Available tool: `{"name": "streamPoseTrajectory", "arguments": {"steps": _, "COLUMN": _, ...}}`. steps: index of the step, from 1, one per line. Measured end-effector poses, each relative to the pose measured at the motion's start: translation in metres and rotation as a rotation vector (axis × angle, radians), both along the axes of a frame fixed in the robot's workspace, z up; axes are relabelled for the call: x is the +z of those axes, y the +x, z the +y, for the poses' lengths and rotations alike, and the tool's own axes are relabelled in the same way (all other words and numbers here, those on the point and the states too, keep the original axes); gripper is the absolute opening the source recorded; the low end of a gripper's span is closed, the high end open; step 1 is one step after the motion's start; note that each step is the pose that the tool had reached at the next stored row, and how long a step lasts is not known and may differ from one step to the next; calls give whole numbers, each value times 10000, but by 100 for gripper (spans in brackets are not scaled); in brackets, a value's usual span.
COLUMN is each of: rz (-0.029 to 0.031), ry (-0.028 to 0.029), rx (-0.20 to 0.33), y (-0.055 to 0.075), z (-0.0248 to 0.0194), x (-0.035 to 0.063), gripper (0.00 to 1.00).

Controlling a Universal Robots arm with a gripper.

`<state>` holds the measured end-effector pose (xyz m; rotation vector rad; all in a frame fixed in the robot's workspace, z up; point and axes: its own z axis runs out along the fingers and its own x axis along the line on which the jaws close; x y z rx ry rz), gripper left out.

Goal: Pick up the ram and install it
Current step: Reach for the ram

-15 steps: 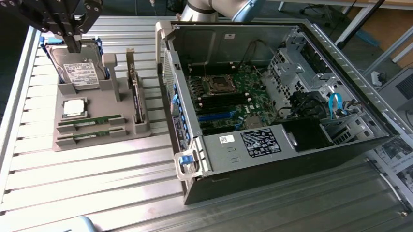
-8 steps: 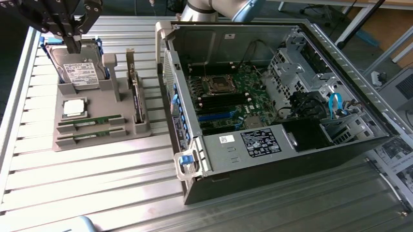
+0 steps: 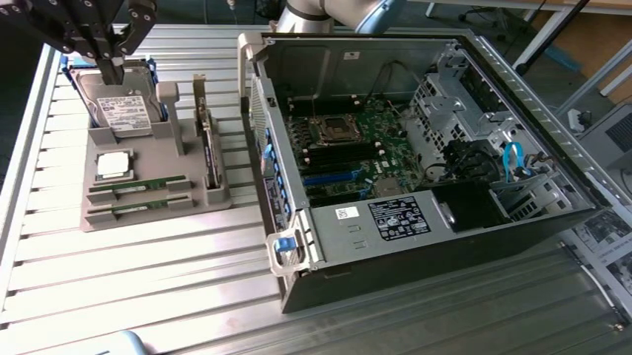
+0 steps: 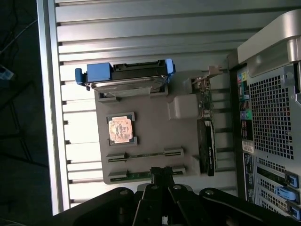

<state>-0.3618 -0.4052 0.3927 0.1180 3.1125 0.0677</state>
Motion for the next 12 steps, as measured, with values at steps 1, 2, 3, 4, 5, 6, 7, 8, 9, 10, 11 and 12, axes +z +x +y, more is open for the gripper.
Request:
{"name": "streamPoseTrajectory", "arguments": {"steps": 1, "rz": 0, "ry": 0, "rx": 0, "y": 0, "z": -5, "x": 0, "gripper": 11}}
{"name": "streamPoseTrajectory", "arguments": {"steps": 2, "rz": 0, "ry": 0, "rx": 0, "y": 0, "z": -11, "x": 0, "gripper": 11}}
{"name": "streamPoseTrajectory", "arguments": {"steps": 3, "rz": 0, "ry": 0, "rx": 0, "y": 0, "z": -15, "x": 0, "gripper": 11}}
{"name": "streamPoseTrajectory", "arguments": {"steps": 4, "rz": 0, "ry": 0, "rx": 0, "y": 0, "z": -25, "x": 0, "gripper": 11}}
{"name": "streamPoseTrajectory", "arguments": {"steps": 5, "rz": 0, "ry": 0, "rx": 0, "y": 0, "z": -31, "x": 0, "gripper": 11}}
{"name": "streamPoseTrajectory", "arguments": {"steps": 6, "rz": 0, "ry": -1, "rx": 0, "y": 0, "z": -36, "x": 0, "gripper": 11}}
{"name": "streamPoseTrajectory", "arguments": {"steps": 7, "rz": 0, "ry": 0, "rx": 0, "y": 0, "z": -41, "x": 0, "gripper": 11}}
{"name": "streamPoseTrajectory", "arguments": {"steps": 8, "rz": 0, "ry": 0, "rx": 0, "y": 0, "z": -46, "x": 0, "gripper": 11}}
{"name": "streamPoseTrajectory", "arguments": {"steps": 9, "rz": 1, "ry": 0, "rx": 0, "y": 0, "z": -52, "x": 0, "gripper": 11}}
{"name": "streamPoseTrajectory", "arguments": {"steps": 10, "rz": 0, "ry": 0, "rx": 0, "y": 0, "z": -57, "x": 0, "gripper": 11}}
{"name": "streamPoseTrajectory", "arguments": {"steps": 11, "rz": 1, "ry": -1, "rx": 0, "y": 0, "z": -63, "x": 0, "gripper": 11}}
{"name": "streamPoseTrajectory", "arguments": {"steps": 12, "rz": 0, "ry": 0, "rx": 0, "y": 0, "z": -70, "x": 0, "gripper": 11}}
